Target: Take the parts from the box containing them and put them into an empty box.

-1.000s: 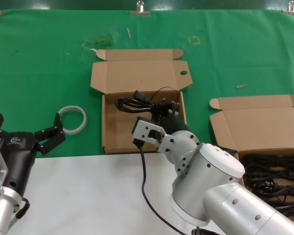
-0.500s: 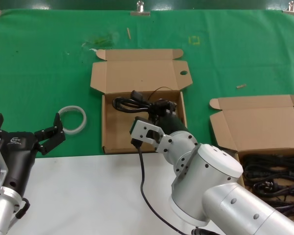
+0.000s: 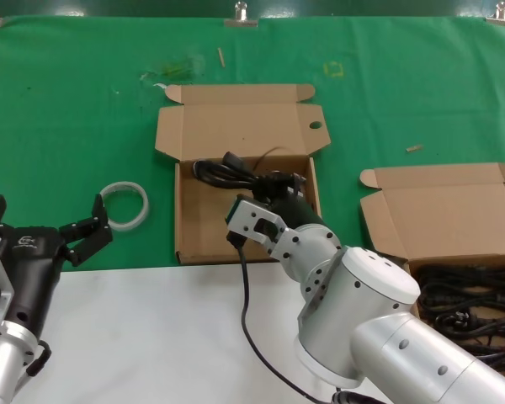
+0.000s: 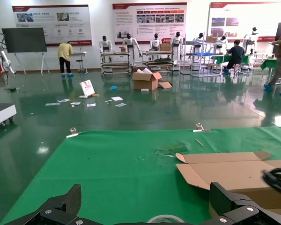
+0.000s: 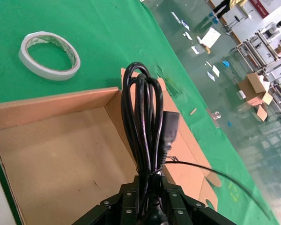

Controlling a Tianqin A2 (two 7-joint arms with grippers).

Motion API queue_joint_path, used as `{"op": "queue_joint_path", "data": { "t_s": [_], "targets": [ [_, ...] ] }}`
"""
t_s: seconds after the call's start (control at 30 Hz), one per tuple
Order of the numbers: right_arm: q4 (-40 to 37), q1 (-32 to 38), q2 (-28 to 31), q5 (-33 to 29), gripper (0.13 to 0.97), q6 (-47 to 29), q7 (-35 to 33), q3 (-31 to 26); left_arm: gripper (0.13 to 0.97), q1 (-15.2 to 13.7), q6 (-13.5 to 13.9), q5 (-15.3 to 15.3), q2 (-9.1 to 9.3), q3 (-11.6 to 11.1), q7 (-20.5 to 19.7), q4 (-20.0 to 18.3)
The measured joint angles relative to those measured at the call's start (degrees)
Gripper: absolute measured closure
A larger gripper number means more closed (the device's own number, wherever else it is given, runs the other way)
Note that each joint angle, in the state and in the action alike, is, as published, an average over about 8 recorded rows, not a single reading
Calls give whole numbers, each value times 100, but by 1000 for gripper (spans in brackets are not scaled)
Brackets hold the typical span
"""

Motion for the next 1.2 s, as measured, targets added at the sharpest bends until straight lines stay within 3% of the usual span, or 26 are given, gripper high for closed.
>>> {"op": "queue_joint_path", "data": {
  "t_s": [0.2, 0.5, 0.8, 0.97, 1.2],
  "targets": [
    [0, 0, 31, 0, 869, 0, 2, -1, 132, 0, 0, 0, 0, 0, 0, 0],
    [0, 0, 45, 0, 779, 0, 2, -1, 132, 0, 0, 0, 0, 0, 0, 0],
    [0, 0, 46, 0, 624, 0, 2, -1, 132, 0, 0, 0, 0, 0, 0, 0],
    [7, -11, 46, -17, 494, -11, 29, 14, 132, 0, 0, 0, 0, 0, 0, 0],
    [129, -184, 47, -273, 355, -170, 445, 230, 132, 0, 0, 0, 0, 0, 0, 0]
  ]
}}
